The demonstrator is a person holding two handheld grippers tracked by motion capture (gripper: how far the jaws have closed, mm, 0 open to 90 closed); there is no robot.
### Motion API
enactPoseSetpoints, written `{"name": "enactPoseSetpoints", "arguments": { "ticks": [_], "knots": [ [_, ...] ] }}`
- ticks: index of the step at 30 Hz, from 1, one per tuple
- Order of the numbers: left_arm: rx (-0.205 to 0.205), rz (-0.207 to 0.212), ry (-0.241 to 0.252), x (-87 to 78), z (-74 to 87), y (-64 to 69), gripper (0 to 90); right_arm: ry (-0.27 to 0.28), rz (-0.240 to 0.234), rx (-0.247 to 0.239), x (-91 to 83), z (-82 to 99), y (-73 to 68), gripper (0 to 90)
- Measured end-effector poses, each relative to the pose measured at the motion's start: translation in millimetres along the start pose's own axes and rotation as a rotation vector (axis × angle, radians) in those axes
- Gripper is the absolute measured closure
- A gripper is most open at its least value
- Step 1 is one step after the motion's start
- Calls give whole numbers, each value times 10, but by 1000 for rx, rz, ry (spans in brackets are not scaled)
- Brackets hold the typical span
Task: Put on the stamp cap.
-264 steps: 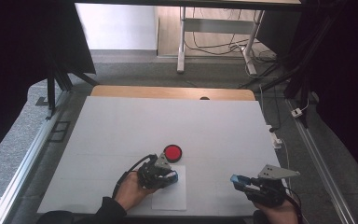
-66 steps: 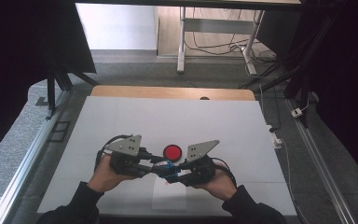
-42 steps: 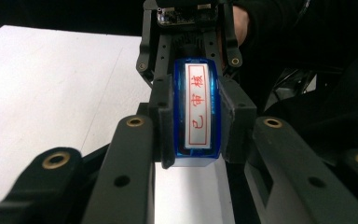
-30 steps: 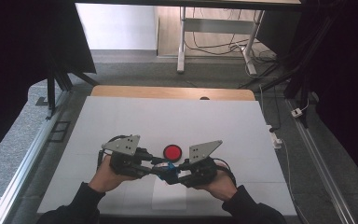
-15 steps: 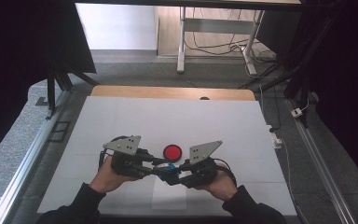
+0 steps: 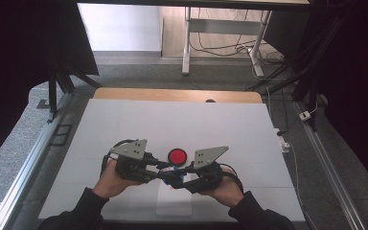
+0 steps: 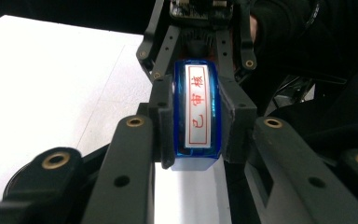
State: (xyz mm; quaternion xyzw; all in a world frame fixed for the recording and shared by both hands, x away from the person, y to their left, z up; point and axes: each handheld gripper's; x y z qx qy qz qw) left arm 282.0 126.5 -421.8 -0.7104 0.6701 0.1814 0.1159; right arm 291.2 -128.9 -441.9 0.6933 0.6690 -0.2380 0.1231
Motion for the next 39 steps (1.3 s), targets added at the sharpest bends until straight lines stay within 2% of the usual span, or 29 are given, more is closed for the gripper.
{"name": "enactPoseSetpoints", "arguments": {
  "ticks": [8,16,22,31,39],
  "knots": [
    [0,-29,-7,-40,-11,4,699,1,38,21,-50,20,21,536],
    [-29,-67,-36,-66,-7,-12,698,-24,92,24,-91,33,-2,453],
    [-48,-92,-51,-84,0,-29,697,-19,133,56,-149,36,-14,367],
    [-52,-119,-57,-113,-6,-35,697,-53,206,81,-200,79,-53,263],
    [-59,-145,-66,-117,-7,-43,696,-39,253,115,-298,105,-80,181]
  ]
}}
Point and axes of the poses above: each handheld gripper's, and its own axes: x roughly forward along the jaws, z roughly out of its underside, y roughly to its right, and after that the axes turned 2 degrees about x, right-handed
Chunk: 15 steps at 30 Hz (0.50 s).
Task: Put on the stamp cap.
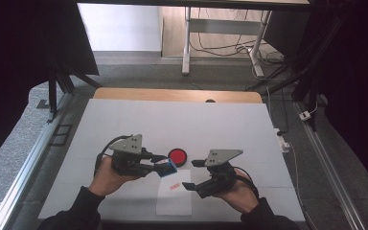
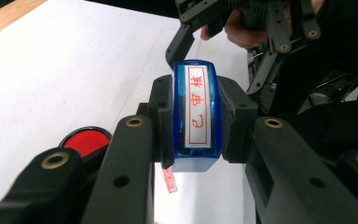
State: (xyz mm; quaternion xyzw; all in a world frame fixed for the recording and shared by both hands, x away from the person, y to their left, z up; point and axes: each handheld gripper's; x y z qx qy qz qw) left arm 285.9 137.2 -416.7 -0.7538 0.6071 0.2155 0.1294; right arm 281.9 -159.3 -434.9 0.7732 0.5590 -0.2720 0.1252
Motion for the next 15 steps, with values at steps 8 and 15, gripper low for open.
{"name": "enactPoseSetpoints", "arguments": {
  "ticks": [8,15],
  "knots": [
    [-3,-16,1,-18,0,-5,696,-2,43,43,-91,57,1,110],
    [-5,-27,-3,-32,5,-12,696,-11,81,66,-190,170,20,73]
  ]
}}
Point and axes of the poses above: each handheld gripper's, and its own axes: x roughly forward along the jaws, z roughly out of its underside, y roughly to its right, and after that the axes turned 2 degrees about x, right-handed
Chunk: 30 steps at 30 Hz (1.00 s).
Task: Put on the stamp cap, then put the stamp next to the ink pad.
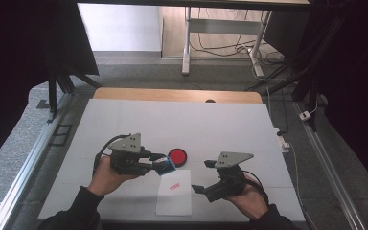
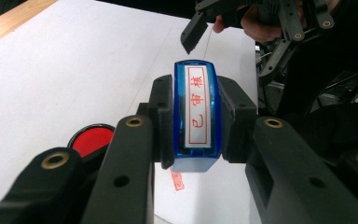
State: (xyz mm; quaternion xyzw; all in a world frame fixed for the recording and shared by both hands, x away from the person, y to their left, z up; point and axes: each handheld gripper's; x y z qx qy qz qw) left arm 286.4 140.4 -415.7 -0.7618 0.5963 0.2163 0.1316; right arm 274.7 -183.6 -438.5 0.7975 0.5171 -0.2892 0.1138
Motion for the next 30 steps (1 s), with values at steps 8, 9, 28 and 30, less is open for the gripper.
{"name": "enactPoseSetpoints", "arguments": {
  "ticks": [8,9,28,30],
  "knots": [
    [-2,-15,-1,-16,4,-7,696,19,57,43,-158,150,46,22],
    [-3,-16,-2,-19,5,-9,696,25,64,50,-179,162,51,17],
    [-13,-69,-2,-106,16,-33,696,33,265,86,-471,397,105,0],
    [-11,-78,-5,-119,15,-35,696,35,284,96,-496,424,114,0]
  ]
}}
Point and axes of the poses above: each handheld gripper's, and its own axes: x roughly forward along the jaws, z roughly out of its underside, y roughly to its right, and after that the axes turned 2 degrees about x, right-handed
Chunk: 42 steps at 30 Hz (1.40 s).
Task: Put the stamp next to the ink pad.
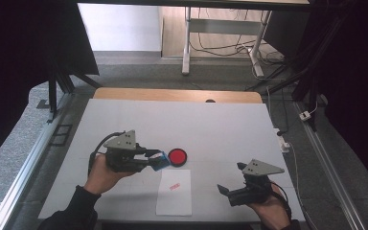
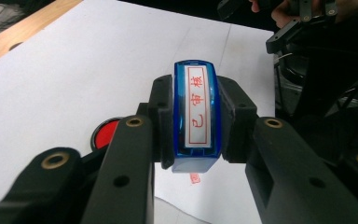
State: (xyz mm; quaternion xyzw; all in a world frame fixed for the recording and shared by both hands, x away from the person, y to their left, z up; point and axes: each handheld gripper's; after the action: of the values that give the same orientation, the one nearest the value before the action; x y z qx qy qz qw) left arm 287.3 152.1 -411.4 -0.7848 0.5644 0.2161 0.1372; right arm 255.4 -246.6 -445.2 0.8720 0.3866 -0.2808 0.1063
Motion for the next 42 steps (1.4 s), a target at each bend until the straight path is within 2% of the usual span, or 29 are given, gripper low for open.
{"name": "enactPoseSetpoints", "arguments": {
  "ticks": [11,19,24,32,42],
  "knots": [
    [-10,-57,-25,-45,32,-36,696,-48,100,48,-126,157,137,0],
    [-31,-97,-54,-73,62,-81,696,-81,138,93,-187,276,231,0],
    [-63,-120,-72,-93,93,-128,696,-76,148,121,-231,298,269,0],
    [-116,-179,-109,-125,184,-228,696,-94,146,110,-216,299,263,0],
    [-190,-266,-154,-130,396,-379,696,-98,138,111,-215,298,268,0]
  ]
}}
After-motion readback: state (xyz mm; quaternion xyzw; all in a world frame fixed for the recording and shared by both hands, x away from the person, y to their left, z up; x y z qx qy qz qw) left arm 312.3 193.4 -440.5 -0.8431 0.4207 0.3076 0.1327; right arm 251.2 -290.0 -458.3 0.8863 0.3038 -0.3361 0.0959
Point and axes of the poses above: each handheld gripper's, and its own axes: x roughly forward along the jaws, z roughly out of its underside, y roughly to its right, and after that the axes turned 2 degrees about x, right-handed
